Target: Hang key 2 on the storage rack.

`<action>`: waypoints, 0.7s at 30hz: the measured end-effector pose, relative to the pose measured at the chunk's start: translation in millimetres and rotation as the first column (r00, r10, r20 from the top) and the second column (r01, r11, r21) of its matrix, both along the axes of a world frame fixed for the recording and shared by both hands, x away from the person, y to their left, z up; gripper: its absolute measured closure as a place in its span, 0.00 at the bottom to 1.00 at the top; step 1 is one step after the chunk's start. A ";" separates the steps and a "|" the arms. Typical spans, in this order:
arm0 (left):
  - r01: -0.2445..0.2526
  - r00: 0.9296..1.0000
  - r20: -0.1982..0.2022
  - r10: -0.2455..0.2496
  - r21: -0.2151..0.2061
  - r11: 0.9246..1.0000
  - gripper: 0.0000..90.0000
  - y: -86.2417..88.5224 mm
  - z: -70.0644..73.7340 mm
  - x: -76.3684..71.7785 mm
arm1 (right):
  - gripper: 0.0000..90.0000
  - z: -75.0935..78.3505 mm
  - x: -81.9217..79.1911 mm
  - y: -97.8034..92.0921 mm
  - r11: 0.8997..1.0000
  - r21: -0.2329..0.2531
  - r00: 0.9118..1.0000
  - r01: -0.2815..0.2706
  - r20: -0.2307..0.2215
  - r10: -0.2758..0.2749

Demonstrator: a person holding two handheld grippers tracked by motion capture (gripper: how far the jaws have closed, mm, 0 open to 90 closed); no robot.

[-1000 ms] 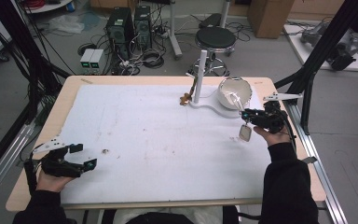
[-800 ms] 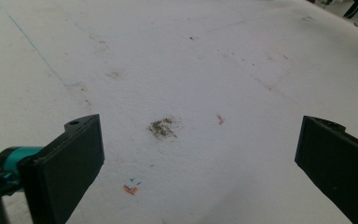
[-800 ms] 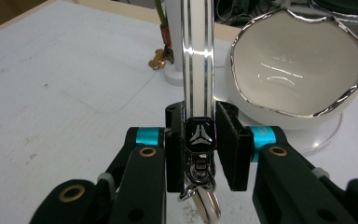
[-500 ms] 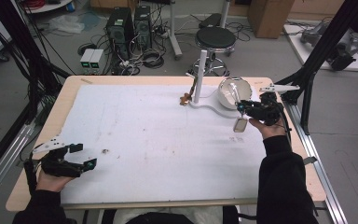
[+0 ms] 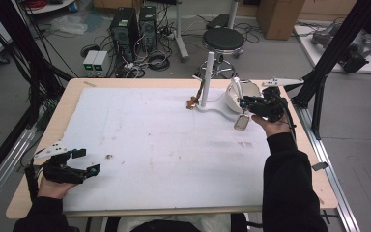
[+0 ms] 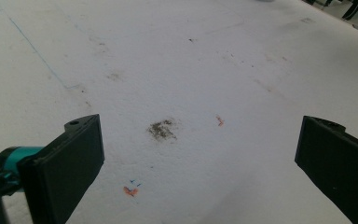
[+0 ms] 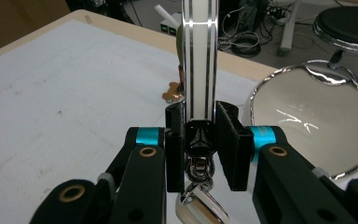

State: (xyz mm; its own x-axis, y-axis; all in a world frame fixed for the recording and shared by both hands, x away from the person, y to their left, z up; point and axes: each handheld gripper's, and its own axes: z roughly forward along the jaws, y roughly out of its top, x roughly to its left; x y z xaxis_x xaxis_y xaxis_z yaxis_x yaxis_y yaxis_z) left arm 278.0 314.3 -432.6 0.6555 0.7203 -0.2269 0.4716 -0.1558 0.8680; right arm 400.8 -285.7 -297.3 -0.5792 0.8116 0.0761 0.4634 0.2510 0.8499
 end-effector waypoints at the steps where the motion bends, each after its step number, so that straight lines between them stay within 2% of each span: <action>1: 0.002 1.000 0.001 -0.002 0.000 1.000 0.02 0.0 -0.1 0.1 | 0.82 4.2 1.9 4.5 1.000 0.000 1.000 -0.002 0.010 0.002; 8: 0.004 1.000 0.002 -0.004 -0.001 1.000 0.02 0.2 0.0 0.0 | 0.82 12.8 8.7 16.8 1.000 0.007 1.000 -0.011 0.013 0.011; 21: 0.009 1.000 0.003 -0.009 0.000 1.000 0.02 0.3 -0.4 0.3 | 0.82 23.6 24.7 38.6 1.000 -0.017 1.000 -0.015 0.025 0.016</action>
